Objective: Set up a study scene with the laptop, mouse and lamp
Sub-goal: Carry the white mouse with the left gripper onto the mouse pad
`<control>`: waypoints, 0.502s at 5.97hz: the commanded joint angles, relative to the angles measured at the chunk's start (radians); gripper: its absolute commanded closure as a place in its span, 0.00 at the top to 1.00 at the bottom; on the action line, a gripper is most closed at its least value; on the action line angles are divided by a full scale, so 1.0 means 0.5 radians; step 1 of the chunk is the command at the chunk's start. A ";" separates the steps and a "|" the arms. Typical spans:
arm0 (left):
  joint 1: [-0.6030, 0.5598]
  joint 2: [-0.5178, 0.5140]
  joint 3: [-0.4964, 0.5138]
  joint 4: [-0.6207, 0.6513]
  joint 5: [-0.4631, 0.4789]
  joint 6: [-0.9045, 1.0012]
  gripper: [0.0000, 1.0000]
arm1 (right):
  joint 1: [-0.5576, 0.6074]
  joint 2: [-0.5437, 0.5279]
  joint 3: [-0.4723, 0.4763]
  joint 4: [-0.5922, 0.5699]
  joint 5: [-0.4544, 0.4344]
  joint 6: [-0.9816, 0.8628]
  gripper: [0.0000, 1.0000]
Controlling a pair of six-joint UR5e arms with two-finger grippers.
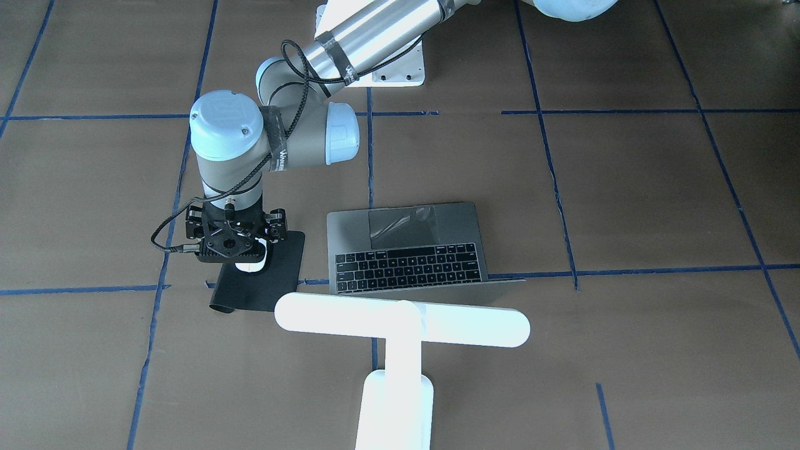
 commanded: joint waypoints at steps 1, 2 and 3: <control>-0.086 0.409 -0.723 0.460 -0.139 0.324 1.00 | -0.001 0.016 0.008 -0.004 0.046 0.036 1.00; -0.092 0.660 -1.201 0.779 -0.139 0.563 1.00 | -0.001 0.016 0.011 -0.004 0.068 0.036 1.00; -0.117 0.979 -1.628 0.907 -0.139 0.751 1.00 | -0.001 0.016 0.011 -0.004 0.074 0.036 1.00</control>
